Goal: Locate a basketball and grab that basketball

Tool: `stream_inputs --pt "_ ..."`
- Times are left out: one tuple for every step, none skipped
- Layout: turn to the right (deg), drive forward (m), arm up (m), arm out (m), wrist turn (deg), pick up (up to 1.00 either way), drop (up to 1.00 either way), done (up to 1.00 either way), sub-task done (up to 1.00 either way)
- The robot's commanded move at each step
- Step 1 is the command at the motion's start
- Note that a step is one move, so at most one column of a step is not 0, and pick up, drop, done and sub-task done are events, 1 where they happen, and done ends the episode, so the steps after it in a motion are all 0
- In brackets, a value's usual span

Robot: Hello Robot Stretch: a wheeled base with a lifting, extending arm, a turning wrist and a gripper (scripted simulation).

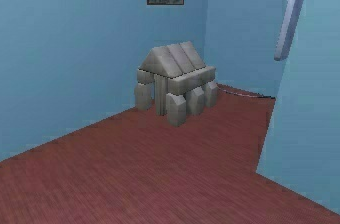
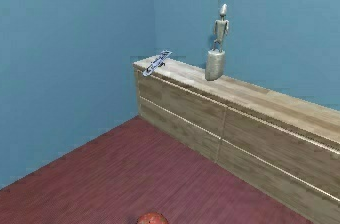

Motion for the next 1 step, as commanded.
stream_inputs --pt "0.0 0.0 0.0 0.0 45.0 0.0 0.0 0.0 0.0"
